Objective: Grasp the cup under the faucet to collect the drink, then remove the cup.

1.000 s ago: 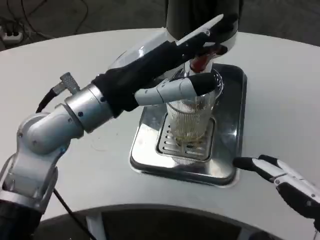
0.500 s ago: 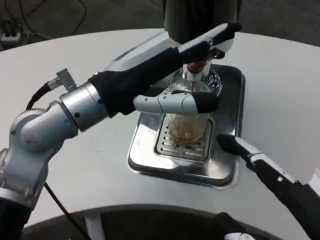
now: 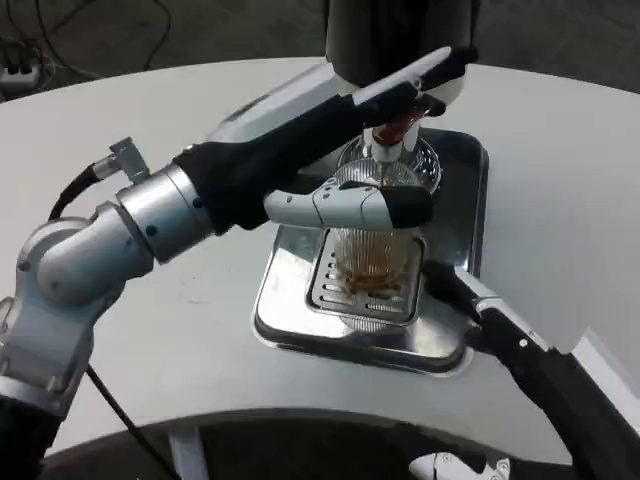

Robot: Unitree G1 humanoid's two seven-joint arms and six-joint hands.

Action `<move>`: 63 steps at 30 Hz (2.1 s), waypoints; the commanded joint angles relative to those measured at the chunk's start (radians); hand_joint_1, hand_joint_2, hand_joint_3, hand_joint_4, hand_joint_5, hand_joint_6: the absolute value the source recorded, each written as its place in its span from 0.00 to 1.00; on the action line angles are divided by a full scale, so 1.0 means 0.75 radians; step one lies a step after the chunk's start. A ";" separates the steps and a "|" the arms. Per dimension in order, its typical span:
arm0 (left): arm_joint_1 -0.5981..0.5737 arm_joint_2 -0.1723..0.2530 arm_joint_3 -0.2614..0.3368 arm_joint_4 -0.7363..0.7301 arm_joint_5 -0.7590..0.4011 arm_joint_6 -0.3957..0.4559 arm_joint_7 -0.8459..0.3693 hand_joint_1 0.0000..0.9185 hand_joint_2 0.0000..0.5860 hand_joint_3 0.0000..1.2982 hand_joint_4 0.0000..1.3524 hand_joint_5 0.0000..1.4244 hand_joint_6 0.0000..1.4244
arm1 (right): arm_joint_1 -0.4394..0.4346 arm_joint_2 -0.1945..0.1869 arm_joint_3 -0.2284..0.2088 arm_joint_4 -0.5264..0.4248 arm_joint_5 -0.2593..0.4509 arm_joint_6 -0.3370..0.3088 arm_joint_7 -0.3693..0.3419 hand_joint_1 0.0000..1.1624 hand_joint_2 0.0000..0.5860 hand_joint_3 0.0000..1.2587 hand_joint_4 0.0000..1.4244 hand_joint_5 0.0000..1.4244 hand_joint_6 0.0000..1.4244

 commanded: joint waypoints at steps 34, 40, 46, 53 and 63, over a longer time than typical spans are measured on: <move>0.010 0.024 -0.034 0.115 0.100 -0.034 0.001 0.00 0.07 0.00 0.02 0.10 0.05 | -0.767 0.285 0.109 1.109 -0.080 -0.250 -0.497 0.64 0.31 0.01 0.02 0.00 0.00; 0.006 0.020 -0.030 0.116 0.108 -0.029 0.008 0.00 0.07 0.00 0.02 0.10 0.05 | -0.892 0.322 0.095 1.284 -0.066 -0.307 -0.575 0.62 0.32 0.00 0.01 0.00 0.00; 0.003 0.019 -0.026 0.115 0.112 -0.023 0.008 0.00 0.07 0.00 0.02 0.10 0.05 | -1.007 0.362 0.084 1.486 -0.043 -0.388 -0.640 0.61 0.32 0.00 0.01 0.00 0.01; -0.001 0.023 -0.024 0.123 0.117 -0.028 0.010 0.00 0.07 0.00 0.02 0.10 0.05 | -1.118 0.378 0.073 1.687 -0.032 -0.455 -0.694 0.61 0.32 0.00 0.00 0.00 0.01; -0.022 0.032 -0.040 0.155 0.163 -0.078 0.018 0.00 0.08 0.00 0.02 0.10 0.05 | -1.215 0.383 0.041 1.858 -0.014 -0.509 -0.752 0.61 0.32 0.00 0.00 0.00 0.01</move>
